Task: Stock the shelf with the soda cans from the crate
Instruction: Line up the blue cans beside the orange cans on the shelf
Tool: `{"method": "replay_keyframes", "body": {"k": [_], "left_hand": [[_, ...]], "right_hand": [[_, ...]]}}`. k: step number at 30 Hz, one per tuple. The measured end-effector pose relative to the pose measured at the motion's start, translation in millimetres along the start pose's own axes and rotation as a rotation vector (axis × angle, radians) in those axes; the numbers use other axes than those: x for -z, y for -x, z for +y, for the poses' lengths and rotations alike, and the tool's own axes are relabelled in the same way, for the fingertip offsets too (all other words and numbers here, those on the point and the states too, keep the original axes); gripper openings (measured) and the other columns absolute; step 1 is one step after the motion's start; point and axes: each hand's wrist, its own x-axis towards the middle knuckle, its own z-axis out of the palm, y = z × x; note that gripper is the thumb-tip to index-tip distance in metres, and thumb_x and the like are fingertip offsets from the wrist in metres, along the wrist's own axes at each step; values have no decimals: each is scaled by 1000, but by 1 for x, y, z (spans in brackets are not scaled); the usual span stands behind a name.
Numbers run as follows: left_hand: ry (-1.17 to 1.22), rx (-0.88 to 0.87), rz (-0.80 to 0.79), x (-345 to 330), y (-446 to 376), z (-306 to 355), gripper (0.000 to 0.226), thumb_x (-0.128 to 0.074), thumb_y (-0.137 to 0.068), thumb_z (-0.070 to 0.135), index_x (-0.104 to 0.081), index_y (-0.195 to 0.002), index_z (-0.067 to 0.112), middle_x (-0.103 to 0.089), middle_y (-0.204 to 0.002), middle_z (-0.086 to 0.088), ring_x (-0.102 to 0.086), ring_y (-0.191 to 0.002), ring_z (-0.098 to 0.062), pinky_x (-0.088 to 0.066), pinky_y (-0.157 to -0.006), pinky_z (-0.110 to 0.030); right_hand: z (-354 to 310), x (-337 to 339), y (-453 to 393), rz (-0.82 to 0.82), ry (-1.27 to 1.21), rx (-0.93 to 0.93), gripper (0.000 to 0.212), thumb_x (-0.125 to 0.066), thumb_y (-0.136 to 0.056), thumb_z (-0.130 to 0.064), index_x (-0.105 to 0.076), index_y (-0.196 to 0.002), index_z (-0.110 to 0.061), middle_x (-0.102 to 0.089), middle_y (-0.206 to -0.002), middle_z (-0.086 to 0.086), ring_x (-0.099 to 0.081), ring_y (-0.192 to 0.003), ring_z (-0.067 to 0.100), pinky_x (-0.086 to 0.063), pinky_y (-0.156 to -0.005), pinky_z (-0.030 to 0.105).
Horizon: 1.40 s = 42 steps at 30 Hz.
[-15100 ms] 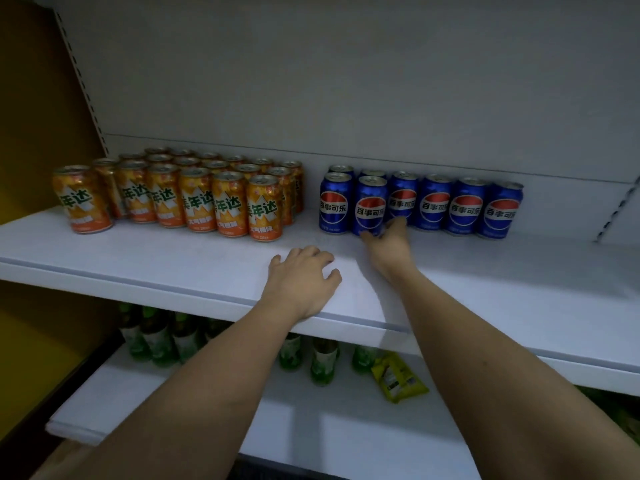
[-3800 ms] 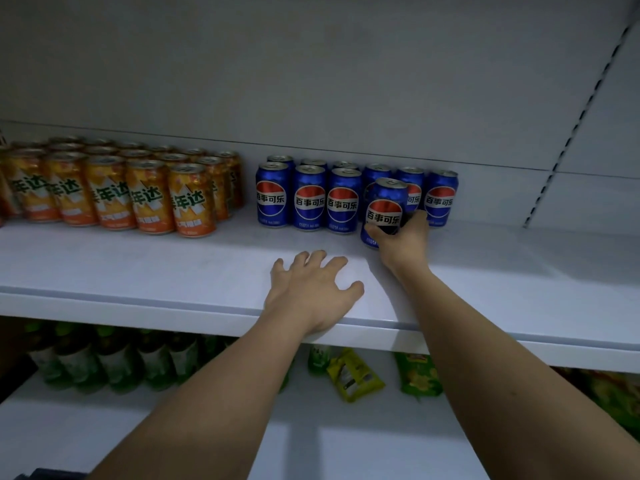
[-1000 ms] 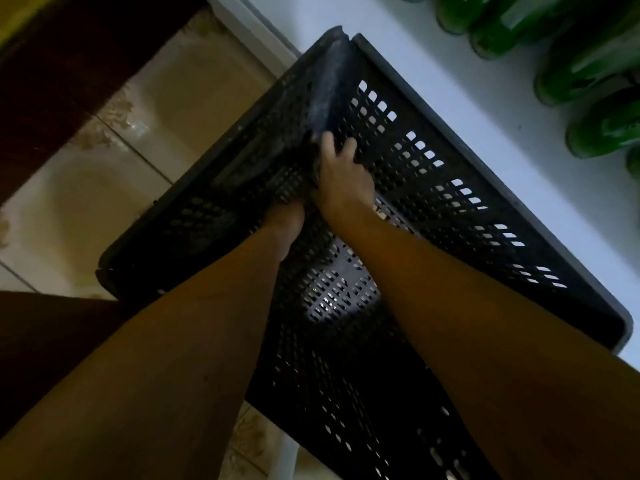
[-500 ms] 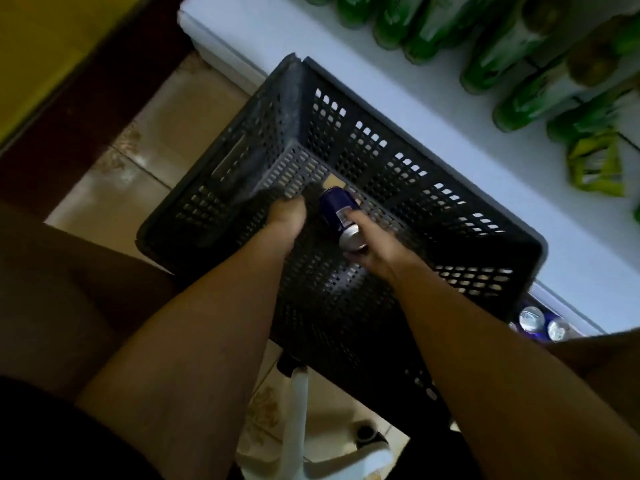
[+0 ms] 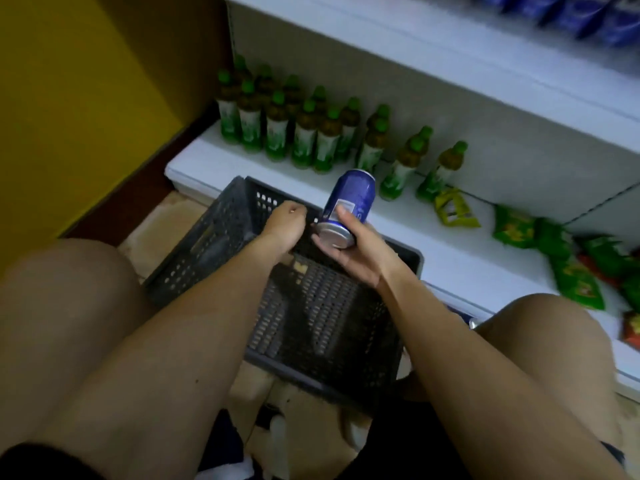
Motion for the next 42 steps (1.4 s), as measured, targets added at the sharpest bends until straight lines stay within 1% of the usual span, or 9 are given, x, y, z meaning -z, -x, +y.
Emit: {"method": "replay_keyframes", "body": {"k": [6,13,17,20,23,25,28,35,42], "left_hand": [[-197,-344,-40,-15,28,94,20,-42,-100,29,-58,-105,18,-63,-104,-4,-57,-96,-23,-42,-81,-31],[-478,-608,10,-41,47,184,24,-45,-99,34,-61,-112,20,-66,-113,-7,-60,-101,-27,-45,-82,-33],[-580,-707,-13,-63,58,226,26,-45,-98,37,-60,-113,23,-66,-115,-7,-59,-104,-29,-46,-86,-35],[-645,-757,-38,-84,65,247,27,-43,-99,38,-57,-117,24,-66,-113,-6,-59,-101,-28,-48,-85,-38],[-703,-808,-43,-104,67,262,29,-40,-100,39,-55,-120,25,-65,-117,-5,-58,-100,-26,-46,-79,-37],[-744,-828,-46,-115,65,271,30,-39,-100,39,-54,-122,26,-64,-123,-5,-57,-105,-26,-46,-83,-38],[-790,-840,-62,-133,58,283,31,-40,-100,39,-53,-125,26,-64,-124,-4,-57,-108,-25,-47,-85,-38],[-904,-939,-41,-183,31,320,31,-41,-98,41,-60,-120,29,-63,-121,-2,-56,-108,-24,-49,-92,-47],[-1068,-917,-152,-239,-10,343,47,-34,-100,49,-41,-144,34,-35,-151,-1,-31,-137,-27,-28,-108,-52]], "right_hand": [[-82,-15,51,-54,73,180,23,-46,-97,-20,-55,-113,-7,-69,-89,11,-68,-79,25,-44,-102,56],[-150,-12,98,263,621,463,42,-82,-77,-16,-62,-114,-9,-73,-99,9,-70,-87,23,-60,-79,42],[-178,-7,118,362,621,566,52,-86,-71,-15,-55,-113,-7,-67,-94,7,-66,-74,16,-55,-57,29],[-195,0,130,425,550,555,68,-85,-75,-20,-39,-125,-14,-63,-109,7,-67,-85,17,-60,-64,35],[-214,6,141,373,373,428,51,-69,-87,-33,-38,-127,-20,-63,-115,8,-68,-87,22,-60,-73,47],[-227,12,147,329,270,384,35,-55,-92,-36,-47,-122,-19,-65,-105,7,-66,-82,22,-57,-69,41],[-246,27,148,386,336,417,19,-58,-93,-34,-56,-105,-19,-67,-93,4,-66,-80,19,-57,-73,43],[-307,68,139,587,662,429,75,-85,-72,-38,-41,-131,-24,-54,-119,1,-55,-103,21,-58,-67,41],[-384,90,114,639,511,511,69,-83,-75,-35,-45,-131,-26,-53,-120,4,-54,-103,25,-55,-80,58]]}}
